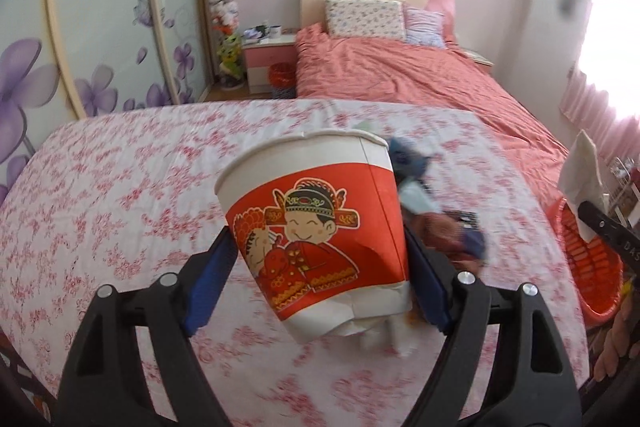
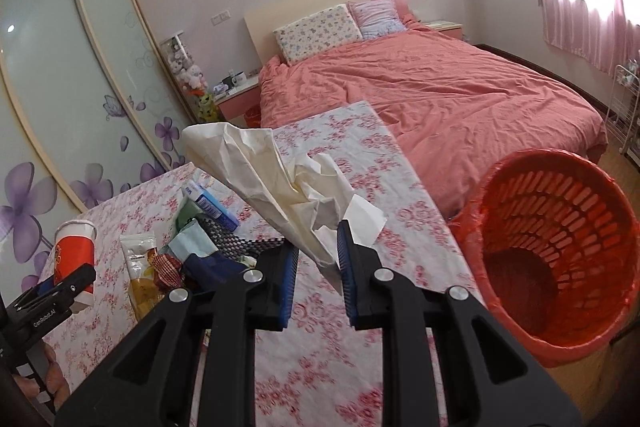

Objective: Collect trash
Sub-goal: 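Grasp the red-printed paper cup with the left gripper while the right gripper grasps the tissue, then carry both items over the orange basket and open both grippers to drop them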

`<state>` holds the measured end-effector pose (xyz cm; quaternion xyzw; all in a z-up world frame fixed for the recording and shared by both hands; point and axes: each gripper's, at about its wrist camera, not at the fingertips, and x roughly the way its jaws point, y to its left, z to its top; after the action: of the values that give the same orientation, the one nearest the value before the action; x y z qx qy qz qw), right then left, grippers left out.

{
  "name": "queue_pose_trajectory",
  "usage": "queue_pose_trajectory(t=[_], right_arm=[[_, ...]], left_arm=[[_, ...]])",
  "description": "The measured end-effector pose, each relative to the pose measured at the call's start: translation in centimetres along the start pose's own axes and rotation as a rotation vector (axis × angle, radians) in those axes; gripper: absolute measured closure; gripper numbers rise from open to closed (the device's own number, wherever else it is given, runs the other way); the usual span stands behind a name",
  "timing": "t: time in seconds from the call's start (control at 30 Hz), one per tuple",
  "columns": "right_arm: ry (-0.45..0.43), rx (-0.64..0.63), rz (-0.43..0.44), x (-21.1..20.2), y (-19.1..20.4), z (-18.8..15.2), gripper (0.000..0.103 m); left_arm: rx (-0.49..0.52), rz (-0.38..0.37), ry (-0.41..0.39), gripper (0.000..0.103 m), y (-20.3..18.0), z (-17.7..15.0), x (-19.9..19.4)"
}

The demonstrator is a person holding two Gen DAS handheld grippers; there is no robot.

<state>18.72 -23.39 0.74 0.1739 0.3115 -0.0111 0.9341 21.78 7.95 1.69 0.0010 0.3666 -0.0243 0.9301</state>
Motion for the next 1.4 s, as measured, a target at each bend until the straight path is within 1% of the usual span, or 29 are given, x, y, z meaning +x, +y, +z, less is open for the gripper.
queue_pose_trajectory(t=[0.07,0.2,0.47,0.63,0.7,0.73,0.87,1.0,1.17,1.3,1.4], right_arm=[[-0.009,0.008,-0.009,-0.7,-0.6,-0.1,0.083],[-0.029,0.046,-0.04,-2.1,-3.3,-0.2,0.083],[-0.066,0.122,-0.109,-4.5,-8.1,-0.4,0.083],[-0.081,0.182,-0.139,-5.5,-11.5,-0.4,0.083],[-0.087,0.202,-0.152,-5.8,-12.9,-0.4,0.083],[-0.088,0.212,-0.157,-5.8,-13.5,-0.4,0.083],[-0.091,0.249,-0.171,-5.8,-15.8,-0.2,0.083],[-0.087,0.293,-0.171,-5.2,-18.0,-0.1,0.083],[-0.085,0.326,-0.166,-4.6,-19.7,0.1,0.083],[-0.078,0.335,-0.155,-4.1,-20.6,0.3,0.082],[-0.076,0.331,-0.16,-3.7,-21.1,0.5,0.075]], left_arm=[[0.019,-0.02,-0.002,0.024,-1.4,0.1,-0.6],[0.066,-0.078,-0.008,0.024,-4.9,0.1,-1.4],[0.168,-0.232,-0.009,0.024,-13.9,-0.4,-2.2],[0.225,-0.335,0.005,0.024,-19.7,-1.0,-1.6],[0.239,-0.366,0.016,0.024,-21.3,-1.3,-1.2],[0.252,-0.389,0.024,0.024,-22.8,-1.5,-0.9],[0.298,-0.437,0.041,0.024,-26.8,-1.9,0.3],[0.346,-0.474,0.06,0.024,-30.8,-2.3,1.8],[0.38,-0.504,0.09,0.024,-33.9,-2.7,3.6],[0.398,-0.495,0.096,0.023,-35.9,-2.8,5.0],[0.4,-0.48,0.113,0.022,-37.0,-2.7,6.2]])
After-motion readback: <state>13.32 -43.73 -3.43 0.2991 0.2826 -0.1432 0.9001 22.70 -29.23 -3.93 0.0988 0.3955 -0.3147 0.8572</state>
